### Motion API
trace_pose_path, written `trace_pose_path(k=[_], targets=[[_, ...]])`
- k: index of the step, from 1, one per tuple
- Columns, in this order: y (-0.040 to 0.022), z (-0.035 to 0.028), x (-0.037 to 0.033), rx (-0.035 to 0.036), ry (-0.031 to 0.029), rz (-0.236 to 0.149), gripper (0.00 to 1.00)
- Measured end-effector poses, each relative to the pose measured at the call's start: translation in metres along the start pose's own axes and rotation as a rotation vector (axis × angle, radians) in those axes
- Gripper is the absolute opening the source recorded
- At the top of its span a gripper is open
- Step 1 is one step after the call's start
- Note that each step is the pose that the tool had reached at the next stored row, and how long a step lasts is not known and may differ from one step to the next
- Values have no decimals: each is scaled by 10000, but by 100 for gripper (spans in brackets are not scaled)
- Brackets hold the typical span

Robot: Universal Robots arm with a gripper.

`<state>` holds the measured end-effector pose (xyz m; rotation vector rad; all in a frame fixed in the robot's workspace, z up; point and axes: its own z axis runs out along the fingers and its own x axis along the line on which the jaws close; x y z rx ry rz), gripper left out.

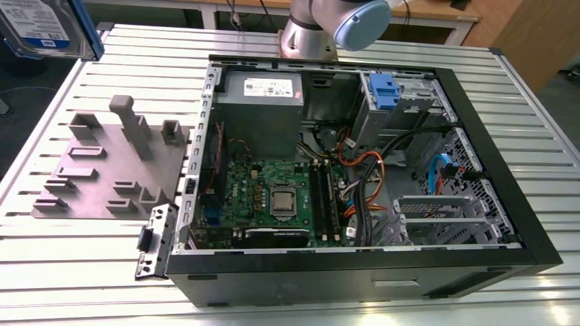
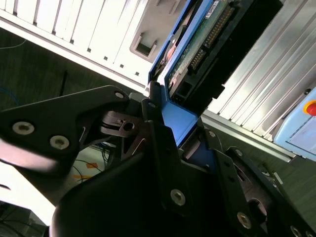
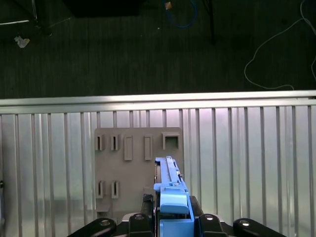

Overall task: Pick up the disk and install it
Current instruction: 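Pick up the disk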

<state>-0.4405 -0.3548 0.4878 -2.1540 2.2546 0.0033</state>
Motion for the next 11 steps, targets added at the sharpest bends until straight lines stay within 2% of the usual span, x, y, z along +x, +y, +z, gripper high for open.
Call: trace_pose_path(k=[5, 11], targets=[[-88, 4, -4, 0, 0, 0, 37], [-107, 5, -5, 0, 0, 1, 37]])
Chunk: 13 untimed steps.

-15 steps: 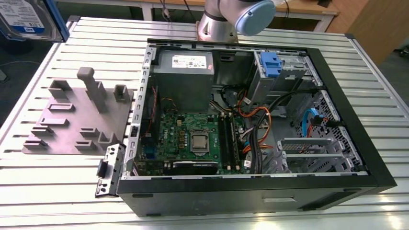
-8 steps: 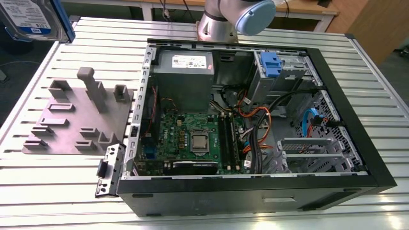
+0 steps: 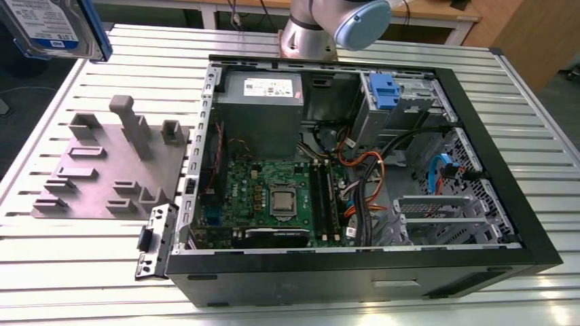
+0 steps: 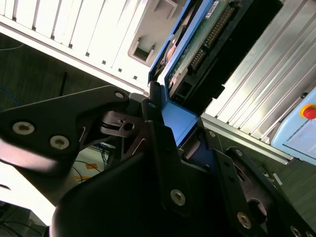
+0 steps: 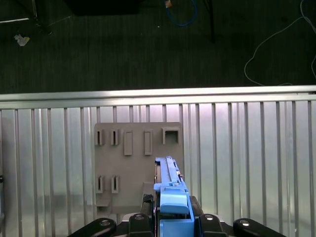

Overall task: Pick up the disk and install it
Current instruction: 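Pick up the disk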

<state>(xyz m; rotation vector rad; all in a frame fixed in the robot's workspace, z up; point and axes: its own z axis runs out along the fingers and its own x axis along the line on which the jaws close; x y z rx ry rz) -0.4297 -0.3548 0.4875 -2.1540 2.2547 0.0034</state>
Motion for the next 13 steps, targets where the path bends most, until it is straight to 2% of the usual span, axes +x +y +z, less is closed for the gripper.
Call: trace_pose_path(k=[7, 13], targets=[[0, 0, 9, 0, 0, -1, 37], [-2, -1, 48, 0, 5, 0, 37]])
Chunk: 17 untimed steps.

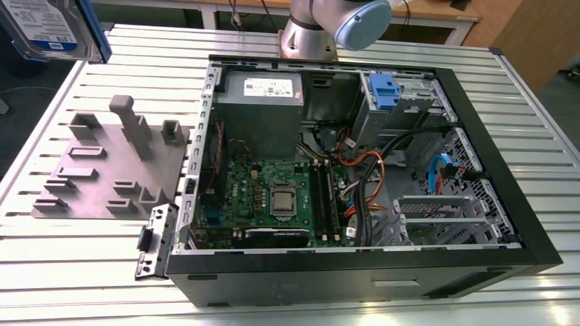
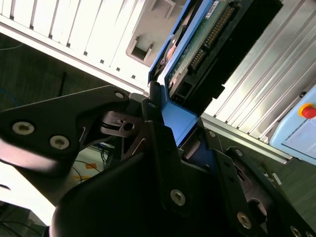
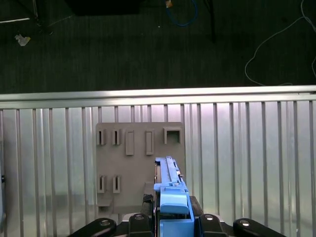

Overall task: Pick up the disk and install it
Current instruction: 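Pick up the disk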

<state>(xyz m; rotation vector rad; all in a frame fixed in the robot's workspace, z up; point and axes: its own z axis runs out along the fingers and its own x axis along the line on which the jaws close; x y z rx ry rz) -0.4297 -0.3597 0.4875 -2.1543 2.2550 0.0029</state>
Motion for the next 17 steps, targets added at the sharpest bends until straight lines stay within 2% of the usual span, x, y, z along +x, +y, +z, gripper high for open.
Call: trace_pose_path(k=[4, 8, 13, 17], targets=[[-2, -1, 38, 1, 16, 0, 37], [-2, -5, 44, 0, 33, 0, 37], [-3, -66, 43, 1, 41, -1, 37], [-3, -72, 45, 3, 49, 0, 37]])
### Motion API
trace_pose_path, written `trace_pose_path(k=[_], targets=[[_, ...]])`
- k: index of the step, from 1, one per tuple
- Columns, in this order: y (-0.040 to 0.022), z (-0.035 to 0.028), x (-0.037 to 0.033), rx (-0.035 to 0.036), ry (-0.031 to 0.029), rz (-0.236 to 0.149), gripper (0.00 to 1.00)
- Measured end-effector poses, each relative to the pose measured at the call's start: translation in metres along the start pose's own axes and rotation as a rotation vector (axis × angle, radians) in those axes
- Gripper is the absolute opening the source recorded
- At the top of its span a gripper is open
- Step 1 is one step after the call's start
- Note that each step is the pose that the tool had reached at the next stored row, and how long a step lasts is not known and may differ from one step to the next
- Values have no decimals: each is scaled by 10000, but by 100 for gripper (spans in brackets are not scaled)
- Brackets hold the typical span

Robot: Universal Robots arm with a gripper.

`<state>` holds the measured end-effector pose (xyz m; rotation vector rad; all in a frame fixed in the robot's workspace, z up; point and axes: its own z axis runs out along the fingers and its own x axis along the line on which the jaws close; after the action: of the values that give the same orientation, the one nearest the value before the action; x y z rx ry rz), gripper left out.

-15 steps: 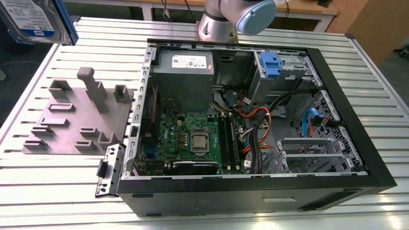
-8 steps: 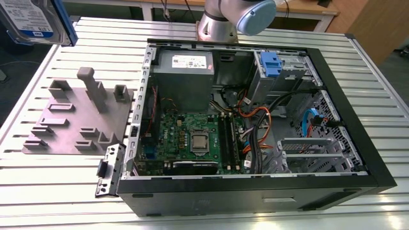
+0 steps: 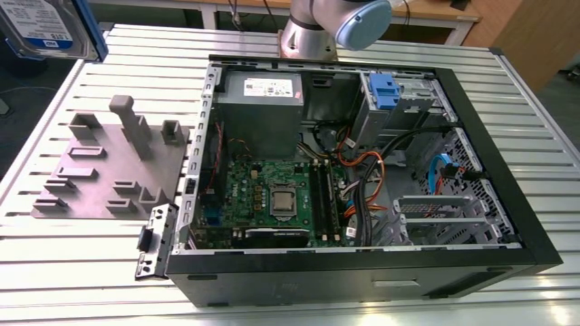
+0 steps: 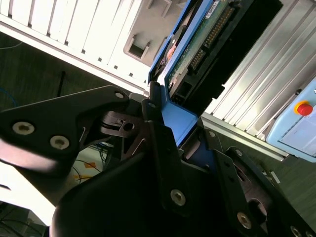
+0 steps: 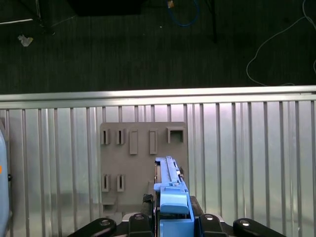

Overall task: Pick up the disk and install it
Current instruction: 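Pick up the disk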

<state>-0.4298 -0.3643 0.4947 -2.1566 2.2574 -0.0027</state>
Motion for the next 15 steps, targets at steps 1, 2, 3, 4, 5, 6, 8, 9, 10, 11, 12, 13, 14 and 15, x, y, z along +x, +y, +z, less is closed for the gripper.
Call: trace_pose_path(k=[1, 2, 3, 4, 5, 6, 8, 9, 10, 11, 12, 13, 14, 15], targets=[[0, 0, 1, 0, 0, 1, 37], [-1, 1, 2, 1, 0, 1, 37], [-8, 1, 3, 1, 0, -1, 37], [-17, 1, 2, 0, 0, -2, 37], [-28, 2, 2, 1, 0, -1, 37], [-40, 2, 1, 1, 0, 0, 37], [-70, 3, -1, 1, 0, 0, 37], [-84, 2, -1, 0, 1, 0, 37], [-95, 3, -2, 0, 0, 0, 37], [-105, 3, -2, 1, 0, -1, 37], [-114, 4, -3, 0, 0, 0, 37], [-123, 4, -3, 0, 0, -1, 37], [-131, 5, -3, 1, -1, 0, 37], [-140, 5, -4, 1, -1, -1, 37]])
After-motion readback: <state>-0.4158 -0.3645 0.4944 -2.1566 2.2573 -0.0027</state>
